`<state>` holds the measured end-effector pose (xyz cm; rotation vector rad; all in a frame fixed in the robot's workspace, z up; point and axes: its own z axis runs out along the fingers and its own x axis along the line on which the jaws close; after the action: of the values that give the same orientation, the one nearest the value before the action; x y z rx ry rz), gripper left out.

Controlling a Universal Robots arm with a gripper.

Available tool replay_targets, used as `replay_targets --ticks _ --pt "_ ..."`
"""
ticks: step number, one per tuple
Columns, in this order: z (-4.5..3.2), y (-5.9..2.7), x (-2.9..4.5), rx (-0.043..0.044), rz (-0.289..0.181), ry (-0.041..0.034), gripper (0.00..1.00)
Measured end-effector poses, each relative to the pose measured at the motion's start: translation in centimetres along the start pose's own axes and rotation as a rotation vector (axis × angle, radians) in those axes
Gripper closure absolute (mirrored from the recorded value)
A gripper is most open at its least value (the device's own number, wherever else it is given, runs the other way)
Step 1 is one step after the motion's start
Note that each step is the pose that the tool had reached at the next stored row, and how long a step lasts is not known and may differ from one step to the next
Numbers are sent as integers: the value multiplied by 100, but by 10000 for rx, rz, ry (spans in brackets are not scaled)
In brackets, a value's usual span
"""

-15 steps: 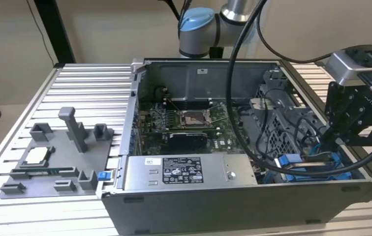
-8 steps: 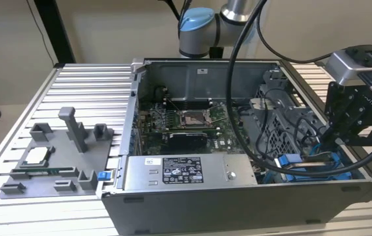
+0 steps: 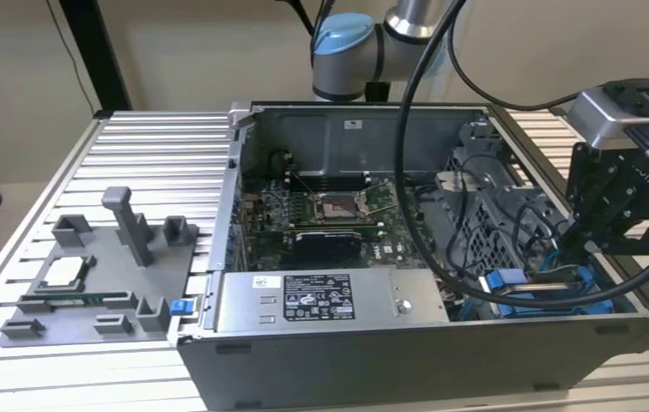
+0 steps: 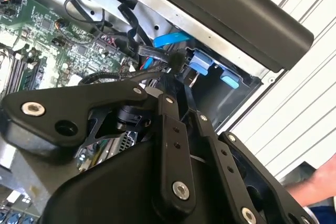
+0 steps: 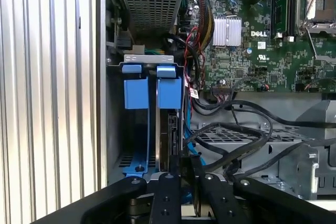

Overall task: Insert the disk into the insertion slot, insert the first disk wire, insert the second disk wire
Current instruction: 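Insert the first disk wire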

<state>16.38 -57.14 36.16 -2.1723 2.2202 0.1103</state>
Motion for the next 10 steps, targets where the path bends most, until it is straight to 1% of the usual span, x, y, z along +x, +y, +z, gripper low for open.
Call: replay_targets --ticks 5,8,10 --pt "0 -10 0 -8 6 0 100" --pt "3 -66 -1 -83 13 2 100" --pt "17 -82 3 -139 19 1 100"
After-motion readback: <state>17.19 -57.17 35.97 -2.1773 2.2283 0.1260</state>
